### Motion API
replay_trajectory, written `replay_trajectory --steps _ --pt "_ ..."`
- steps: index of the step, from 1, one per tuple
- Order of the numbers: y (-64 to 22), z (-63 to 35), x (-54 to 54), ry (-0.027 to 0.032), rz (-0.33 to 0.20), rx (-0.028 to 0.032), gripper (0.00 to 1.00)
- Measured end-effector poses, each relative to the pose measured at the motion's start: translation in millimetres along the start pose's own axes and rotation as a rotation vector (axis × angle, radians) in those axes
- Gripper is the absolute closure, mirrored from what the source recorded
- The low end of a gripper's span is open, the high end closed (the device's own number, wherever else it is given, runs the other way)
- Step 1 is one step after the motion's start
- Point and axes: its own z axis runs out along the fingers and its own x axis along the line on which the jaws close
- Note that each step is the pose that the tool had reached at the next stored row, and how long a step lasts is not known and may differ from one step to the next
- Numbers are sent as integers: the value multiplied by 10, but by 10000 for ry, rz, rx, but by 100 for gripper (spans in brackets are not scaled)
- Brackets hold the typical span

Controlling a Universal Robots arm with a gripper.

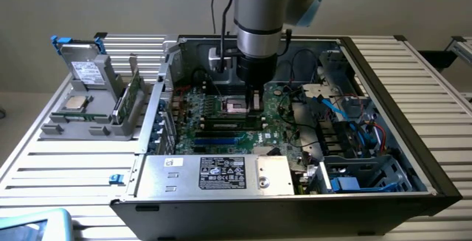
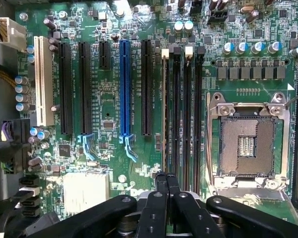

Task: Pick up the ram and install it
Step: 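Press down the ram until it locks into place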

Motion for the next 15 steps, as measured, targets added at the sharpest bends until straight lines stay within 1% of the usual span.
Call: replay_trajectory --steps 1,3,4,6,7,9,11,12,13,14,15 --pt "0 4 -1 -3 2 12 89" --pt "0 4 -2 -4 2 14 89" --pt "1 -13 -2 -17 2 22 89" --pt "25 -93 6 -6 3 16 89" --pt "61 -113 8 -4 2 16 89" --pt "155 -121 10 -6 2 19 89" --pt "241 -121 11 -5 6 42 89" --pt "278 -122 12 -4 7 68 89" --pt "314 -121 12 -5 10 116 89" --pt "342 -120 12 -6 16 186 89" --pt "371 -117 12 -7 25 293 89"
